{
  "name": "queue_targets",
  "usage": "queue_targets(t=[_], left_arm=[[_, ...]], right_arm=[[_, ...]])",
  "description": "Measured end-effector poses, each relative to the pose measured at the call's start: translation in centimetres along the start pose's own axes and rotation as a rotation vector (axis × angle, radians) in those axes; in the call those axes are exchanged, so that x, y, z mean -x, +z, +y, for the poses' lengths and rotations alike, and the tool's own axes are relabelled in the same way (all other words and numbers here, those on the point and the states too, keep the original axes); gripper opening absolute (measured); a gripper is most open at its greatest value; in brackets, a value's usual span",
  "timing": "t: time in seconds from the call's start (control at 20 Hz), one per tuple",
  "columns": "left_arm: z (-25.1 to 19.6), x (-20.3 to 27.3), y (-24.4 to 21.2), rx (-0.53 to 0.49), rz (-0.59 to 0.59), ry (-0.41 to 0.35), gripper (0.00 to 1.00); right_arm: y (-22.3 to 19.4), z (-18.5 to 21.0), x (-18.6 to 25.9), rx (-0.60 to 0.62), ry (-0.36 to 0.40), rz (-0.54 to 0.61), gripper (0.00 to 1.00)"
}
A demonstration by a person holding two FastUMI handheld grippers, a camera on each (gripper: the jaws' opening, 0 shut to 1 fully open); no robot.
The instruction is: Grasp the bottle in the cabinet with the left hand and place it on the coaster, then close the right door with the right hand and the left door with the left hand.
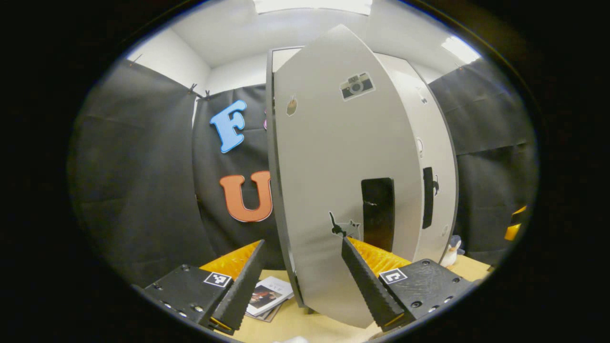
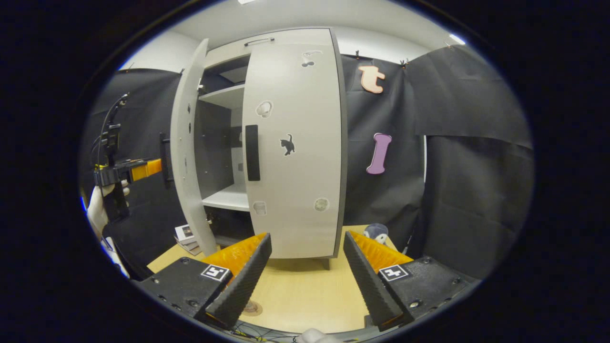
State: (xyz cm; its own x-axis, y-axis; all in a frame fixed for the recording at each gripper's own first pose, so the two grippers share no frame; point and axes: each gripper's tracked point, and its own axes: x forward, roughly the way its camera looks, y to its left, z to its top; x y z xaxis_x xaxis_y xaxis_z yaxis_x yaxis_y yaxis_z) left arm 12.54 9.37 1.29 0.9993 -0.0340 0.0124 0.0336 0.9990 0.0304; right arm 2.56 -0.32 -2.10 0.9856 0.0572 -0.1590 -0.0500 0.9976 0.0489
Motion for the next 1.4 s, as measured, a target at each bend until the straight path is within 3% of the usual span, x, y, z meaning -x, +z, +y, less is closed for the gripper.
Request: queue_targets(t=[0.55,0.9,1.1,1.4], left_arm=[[-1.1,4.6,-0.9,0.039,0.021,-0.005,0.97],[-1.1,8.4,-4.0,0.073,0.076,0.018,0.97],[-0.6,10.5,-5.0,0.034,0.058,0.085,0.98],[-2.0,12.2,-6.6,-0.01,0.096,0.051,0.96]], right_arm=[[1.2,1.5,0.4,-0.005,-0.017,-0.047,1.0],[1.4,2.9,0.3,-0.011,-0.02,-0.069,0.99],[1.2,3.5,0.4,-0.02,-0.037,-0.076,1.0],[0.8,4.9,0.0,-0.006,-0.028,-0.075,1.0]])
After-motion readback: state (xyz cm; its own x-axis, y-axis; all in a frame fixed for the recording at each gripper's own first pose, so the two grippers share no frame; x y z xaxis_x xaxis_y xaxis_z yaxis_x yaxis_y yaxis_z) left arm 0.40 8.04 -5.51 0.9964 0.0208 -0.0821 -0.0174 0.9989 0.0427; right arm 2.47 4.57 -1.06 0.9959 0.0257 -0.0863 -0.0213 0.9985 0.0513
